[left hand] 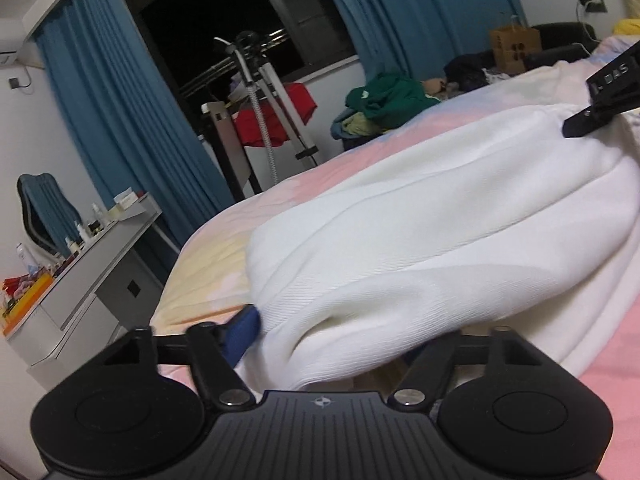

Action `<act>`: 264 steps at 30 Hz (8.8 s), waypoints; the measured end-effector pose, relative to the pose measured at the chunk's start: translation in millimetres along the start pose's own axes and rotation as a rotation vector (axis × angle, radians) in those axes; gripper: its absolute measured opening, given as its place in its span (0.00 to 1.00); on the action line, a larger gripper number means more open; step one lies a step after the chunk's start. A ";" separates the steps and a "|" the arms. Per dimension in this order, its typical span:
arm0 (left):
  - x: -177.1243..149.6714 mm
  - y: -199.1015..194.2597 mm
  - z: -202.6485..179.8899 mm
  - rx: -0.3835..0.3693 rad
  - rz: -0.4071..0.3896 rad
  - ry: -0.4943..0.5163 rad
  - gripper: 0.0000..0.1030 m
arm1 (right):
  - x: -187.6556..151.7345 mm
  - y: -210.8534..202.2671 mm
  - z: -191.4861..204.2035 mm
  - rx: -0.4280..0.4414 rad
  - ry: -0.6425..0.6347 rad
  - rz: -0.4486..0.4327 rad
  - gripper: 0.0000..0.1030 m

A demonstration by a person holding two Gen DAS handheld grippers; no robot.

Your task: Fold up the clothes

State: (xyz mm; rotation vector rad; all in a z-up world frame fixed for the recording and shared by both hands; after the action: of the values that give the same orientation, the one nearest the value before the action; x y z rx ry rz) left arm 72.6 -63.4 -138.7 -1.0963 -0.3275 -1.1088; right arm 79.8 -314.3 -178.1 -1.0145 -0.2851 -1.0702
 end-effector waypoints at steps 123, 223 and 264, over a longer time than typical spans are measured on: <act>-5.9 122.7 77.8 -0.703 0.507 -0.733 0.97 | -21.0 -15.5 34.8 0.097 0.006 0.010 0.58; 199.4 -211.0 -22.0 -0.609 -0.195 -0.134 1.00 | 61.3 -228.4 26.2 -0.290 -0.142 -0.391 0.86; 123.8 -142.1 -69.6 -0.529 -0.246 -0.137 0.99 | 6.6 -155.0 -24.9 -0.488 -0.211 -0.348 0.86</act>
State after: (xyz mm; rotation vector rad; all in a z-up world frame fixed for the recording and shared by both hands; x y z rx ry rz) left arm -9.5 -192.6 -8.5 -1.6371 -0.2887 -1.3851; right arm -52.2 -354.0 -102.5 -1.5601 -0.3919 -1.3871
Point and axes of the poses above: each gripper's, at about its wrist camera, not at the fingertips, and y roughly the way its jaws point, z to its left, x to its top, the point moved 7 cm from there along y, roughly the way its jaws point, and after that the axes turned 7 degrees about z, right-handed, at the moved point
